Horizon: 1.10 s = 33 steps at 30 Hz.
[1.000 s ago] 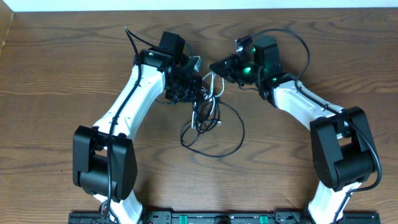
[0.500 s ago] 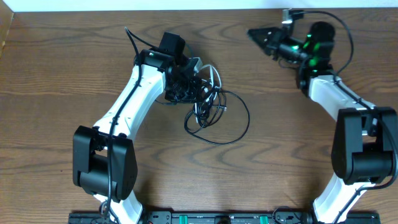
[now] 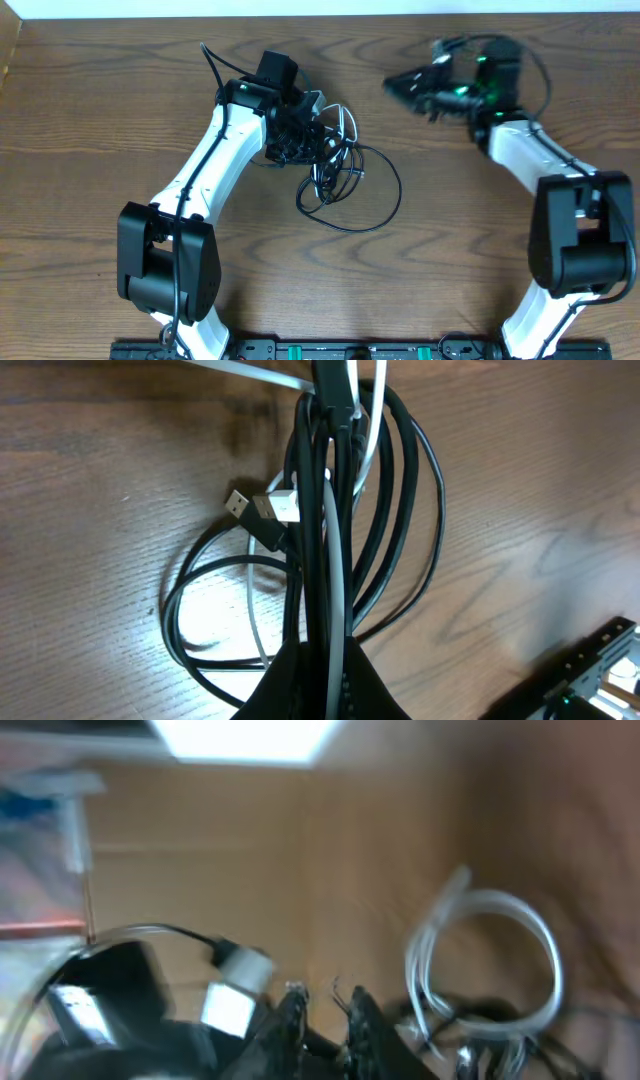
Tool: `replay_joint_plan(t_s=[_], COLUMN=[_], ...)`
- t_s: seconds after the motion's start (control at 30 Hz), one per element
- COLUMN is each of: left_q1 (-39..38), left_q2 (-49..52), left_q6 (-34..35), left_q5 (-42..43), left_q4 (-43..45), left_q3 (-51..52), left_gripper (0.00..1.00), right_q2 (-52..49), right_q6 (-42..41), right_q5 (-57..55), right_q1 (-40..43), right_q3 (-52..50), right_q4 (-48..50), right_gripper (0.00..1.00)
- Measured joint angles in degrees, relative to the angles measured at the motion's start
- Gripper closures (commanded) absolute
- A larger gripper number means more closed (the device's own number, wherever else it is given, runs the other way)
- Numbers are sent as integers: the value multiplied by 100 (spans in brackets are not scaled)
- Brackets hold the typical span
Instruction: Untangle cables
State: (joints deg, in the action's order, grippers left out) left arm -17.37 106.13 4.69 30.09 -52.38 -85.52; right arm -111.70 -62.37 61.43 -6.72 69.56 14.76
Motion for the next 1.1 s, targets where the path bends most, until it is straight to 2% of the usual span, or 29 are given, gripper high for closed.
replay_joint_plan(t_s=[0.07, 0.17, 0.3, 0.4, 0.5, 0.93, 1.1], left_q1=[0, 0, 0, 0, 0, 0, 0], left_q2=[0, 0, 0, 0, 0, 0, 0], left_q6=[0, 0, 0, 0, 0, 0, 0], left_q5=[17, 31, 46, 44, 42, 37, 37], left_q4=[2, 2, 4, 2, 7, 17, 22], left_q3=[0, 0, 0, 0, 0, 0, 0], left_gripper=[92, 92, 92, 92, 92, 92, 92], right_q2=[0, 0, 0, 0, 0, 0, 0], right_q6=[317, 723, 1014, 1147, 1309, 1659, 1856], right_q5=[-105, -245, -376, -601, -861, -1161, -1311], right_q1=[-238, -570, -879, -1021, -1071, -833, -946], right_q3=[-4, -4, -2, 2, 0, 0, 2], right_q4=[-505, -743, -911, -1429, -1858, -2216, -2736], right_gripper=[82, 78, 74, 70, 69, 68, 64])
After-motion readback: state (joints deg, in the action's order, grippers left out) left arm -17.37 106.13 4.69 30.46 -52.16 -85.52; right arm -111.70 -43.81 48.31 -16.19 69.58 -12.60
